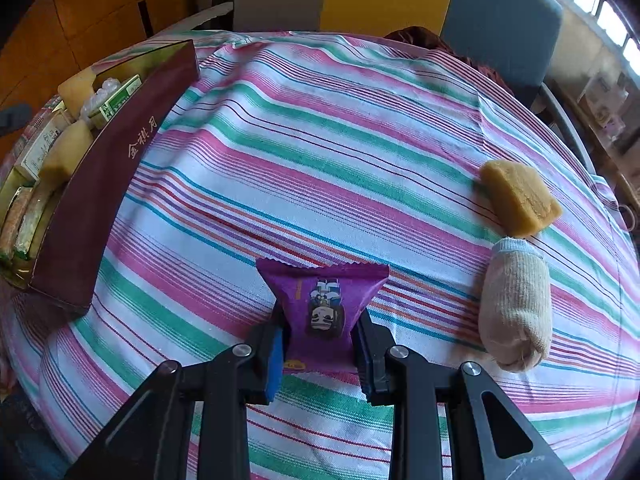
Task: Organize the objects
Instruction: 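Carry the purple candy packet into the tray and open the right gripper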
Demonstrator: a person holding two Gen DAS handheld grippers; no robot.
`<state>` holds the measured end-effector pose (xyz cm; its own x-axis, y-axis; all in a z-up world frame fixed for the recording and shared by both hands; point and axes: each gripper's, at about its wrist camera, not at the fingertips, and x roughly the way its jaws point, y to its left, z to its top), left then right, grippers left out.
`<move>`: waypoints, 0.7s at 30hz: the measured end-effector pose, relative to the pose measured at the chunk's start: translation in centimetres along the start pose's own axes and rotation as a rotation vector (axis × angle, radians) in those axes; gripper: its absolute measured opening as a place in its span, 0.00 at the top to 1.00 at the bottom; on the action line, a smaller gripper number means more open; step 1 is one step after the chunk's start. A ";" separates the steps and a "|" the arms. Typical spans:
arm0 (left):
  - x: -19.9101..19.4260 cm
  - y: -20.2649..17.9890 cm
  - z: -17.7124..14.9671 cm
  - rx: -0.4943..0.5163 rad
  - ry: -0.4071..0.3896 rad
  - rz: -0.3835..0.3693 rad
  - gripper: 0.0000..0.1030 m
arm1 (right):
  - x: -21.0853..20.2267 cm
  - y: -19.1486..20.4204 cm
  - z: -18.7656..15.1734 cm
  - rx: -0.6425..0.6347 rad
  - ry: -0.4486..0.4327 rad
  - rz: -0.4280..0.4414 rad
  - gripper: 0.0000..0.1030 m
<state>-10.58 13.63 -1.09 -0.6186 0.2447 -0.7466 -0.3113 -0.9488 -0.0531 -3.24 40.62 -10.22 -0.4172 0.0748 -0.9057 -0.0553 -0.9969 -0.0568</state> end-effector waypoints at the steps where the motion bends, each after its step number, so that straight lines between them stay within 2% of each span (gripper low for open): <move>1: -0.5 0.0 -0.4 0.004 -0.004 0.002 0.65 | 0.0 0.0 0.0 -0.004 -0.003 -0.003 0.71; 9: -3.1 0.8 -3.0 0.008 -0.033 0.025 0.65 | -0.1 0.5 -0.2 -0.023 -0.025 -0.022 0.71; 21: -5.1 2.8 -4.9 -0.007 -0.053 0.019 0.65 | -0.1 1.0 -0.1 -0.003 -0.025 -0.067 0.71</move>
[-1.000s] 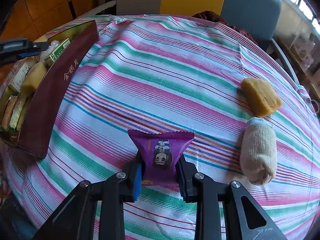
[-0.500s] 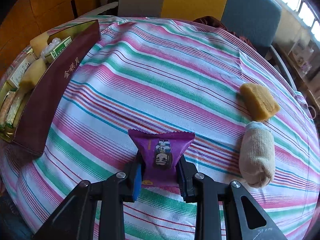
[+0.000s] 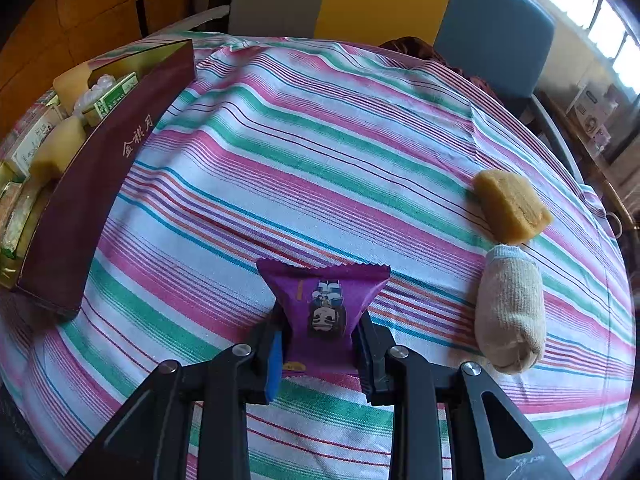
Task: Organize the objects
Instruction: 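Carry the purple candy packet into the tray and open the right gripper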
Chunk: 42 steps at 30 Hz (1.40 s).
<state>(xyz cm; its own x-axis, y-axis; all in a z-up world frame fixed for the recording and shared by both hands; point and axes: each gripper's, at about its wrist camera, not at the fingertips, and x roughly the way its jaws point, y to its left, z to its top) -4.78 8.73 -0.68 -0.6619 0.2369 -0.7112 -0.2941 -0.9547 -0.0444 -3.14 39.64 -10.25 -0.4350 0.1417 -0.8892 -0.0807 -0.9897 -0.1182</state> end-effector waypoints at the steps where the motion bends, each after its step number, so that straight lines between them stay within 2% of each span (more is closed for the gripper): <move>1: -0.1 0.2 -0.2 -0.005 0.002 -0.002 0.65 | 0.0 0.0 0.0 0.008 0.002 -0.005 0.71; 12: -0.4 1.6 -2.0 -0.022 0.018 -0.008 0.65 | -0.6 0.7 0.4 0.092 0.021 -0.067 0.71; 18: -0.2 2.6 -2.6 -0.039 0.033 -0.003 0.65 | -3.7 3.0 2.7 0.120 -0.069 0.034 0.71; 24: 0.0 4.0 -2.9 -0.082 0.039 -0.001 0.65 | -6.5 8.9 6.3 0.034 -0.160 0.171 0.71; 28: 0.3 4.9 -3.0 -0.103 0.045 0.005 0.65 | -6.6 13.1 8.7 -0.031 -0.180 0.223 0.71; 32: 0.6 5.9 -3.3 -0.125 0.058 0.010 0.65 | -4.7 16.5 11.1 -0.085 -0.150 0.229 0.71; 35: 0.9 6.4 -3.5 -0.137 0.066 0.014 0.65 | -2.2 18.6 12.6 -0.134 -0.095 0.195 0.70; 40: 1.1 6.9 -3.6 -0.147 0.072 0.018 0.65 | 0.8 20.3 13.1 -0.185 -0.026 0.147 0.67; 42: 1.2 7.0 -3.6 -0.150 0.072 0.019 0.65 | 0.8 20.6 12.7 -0.200 -0.038 0.145 0.64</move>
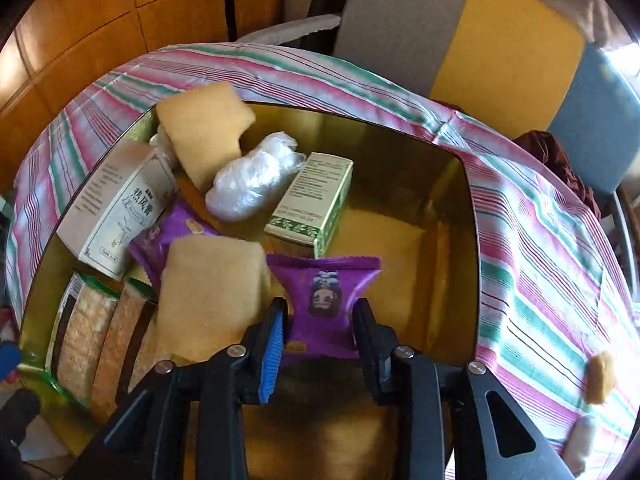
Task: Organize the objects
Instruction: 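Carry the purple candy packet into the tray and open the right gripper, then move the right gripper to the beige sock roll and grasp it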
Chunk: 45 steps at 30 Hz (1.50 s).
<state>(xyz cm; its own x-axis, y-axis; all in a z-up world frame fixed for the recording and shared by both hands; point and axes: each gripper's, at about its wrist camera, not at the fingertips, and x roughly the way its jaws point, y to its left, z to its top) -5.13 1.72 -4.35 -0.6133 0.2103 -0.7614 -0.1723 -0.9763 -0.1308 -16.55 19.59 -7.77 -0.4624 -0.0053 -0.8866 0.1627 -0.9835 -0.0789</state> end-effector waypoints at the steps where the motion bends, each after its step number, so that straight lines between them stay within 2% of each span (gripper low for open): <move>1: 0.0 0.0 0.0 -0.001 -0.002 0.000 0.65 | -0.1 -0.1 -0.3 -0.005 -0.003 -0.002 0.62; 3: -0.2 -0.1 0.1 0.000 -0.009 0.001 0.65 | -0.7 -0.1 -0.8 -0.001 -0.020 0.005 0.55; 6: -0.6 -0.2 0.1 0.005 -0.019 0.001 0.65 | -2.2 -0.3 -1.4 0.008 -0.059 0.017 0.54; 11: -1.4 -0.9 0.2 0.026 -0.034 -0.005 0.65 | -5.2 -1.2 -2.5 0.045 -0.125 0.049 0.44; 16: -2.1 -2.0 0.2 0.057 -0.045 -0.016 0.65 | -8.2 -3.1 -4.5 0.111 -0.179 0.073 0.43; 21: -2.5 -3.4 0.1 0.094 -0.051 -0.030 0.65 | -10.3 -5.7 -7.0 0.167 -0.198 0.038 0.38; 31: -2.7 -6.7 0.1 0.182 -0.050 -0.063 0.65 | -11.9 -15.1 -13.2 0.352 -0.155 -0.080 0.25; 35: -2.6 -8.6 0.1 0.231 -0.044 -0.084 0.65 | -12.7 -19.6 -15.3 0.432 -0.156 -0.164 0.15; 39: -2.4 -10.9 0.2 0.284 -0.043 -0.099 0.65 | -12.3 -24.1 -17.3 0.526 -0.135 -0.218 0.12; 42: -2.2 -12.8 0.3 0.326 -0.042 -0.106 0.65 | -11.1 -27.0 -19.3 0.615 -0.121 -0.224 0.12; 45: -1.8 -14.4 0.5 0.356 -0.037 -0.114 0.65 | -10.3 -29.1 -21.0 0.755 -0.104 -0.180 0.12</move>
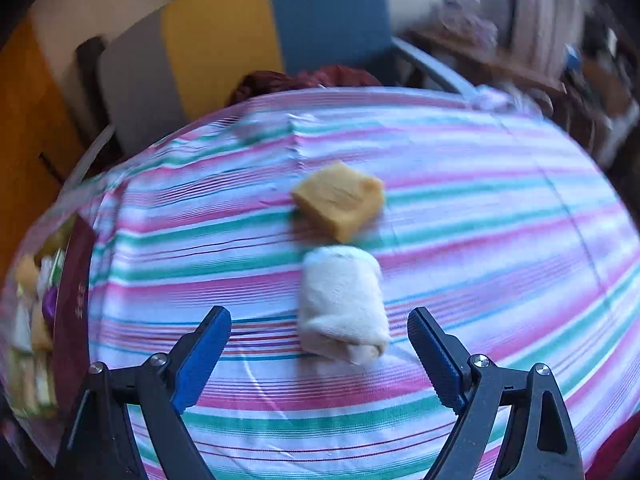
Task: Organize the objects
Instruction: 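Move the right gripper to the beige sock roll and grasp it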
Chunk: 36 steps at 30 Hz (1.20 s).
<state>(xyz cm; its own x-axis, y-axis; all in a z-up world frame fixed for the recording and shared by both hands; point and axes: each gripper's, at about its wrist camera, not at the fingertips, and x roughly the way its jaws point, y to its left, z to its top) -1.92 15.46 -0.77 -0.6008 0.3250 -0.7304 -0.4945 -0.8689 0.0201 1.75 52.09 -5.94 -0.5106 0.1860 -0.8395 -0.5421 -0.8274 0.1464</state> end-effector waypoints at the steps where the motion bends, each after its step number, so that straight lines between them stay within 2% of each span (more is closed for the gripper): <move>1: 0.2 -0.5 0.2 0.009 0.002 -0.004 0.65 | 0.0 -0.5 0.2 0.029 -0.005 0.011 0.12; 3: 0.6 -1.4 0.7 0.029 0.003 -0.011 0.65 | -0.2 -0.9 0.5 0.054 -0.023 0.028 0.12; 11: 2.3 -4.6 2.0 0.088 0.024 -0.047 0.65 | -0.2 -1.0 0.4 0.066 -0.006 0.046 0.11; 23: 4.8 -7.4 2.6 0.113 0.075 -0.113 0.65 | 0.7 -2.6 0.5 0.130 0.034 0.022 0.11; 30: 6.4 -8.7 3.3 0.111 0.114 -0.157 0.65 | 2.1 -2.4 0.7 0.102 0.052 -0.031 0.11; 34: 7.4 -9.4 3.6 0.103 0.146 -0.189 0.65 | 3.2 -1.6 0.9 0.044 0.048 -0.063 0.11; 36: 7.9 -9.8 3.9 0.103 0.152 -0.202 0.65 | 3.7 -1.2 1.0 0.002 0.044 -0.066 0.17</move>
<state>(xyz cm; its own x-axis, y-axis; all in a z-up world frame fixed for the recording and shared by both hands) -4.26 27.96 -4.05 -0.3862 0.4216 -0.8204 -0.6611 -0.7468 -0.0726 -0.16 54.27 -8.64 -0.4437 0.2161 -0.8697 -0.5752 -0.8129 0.0914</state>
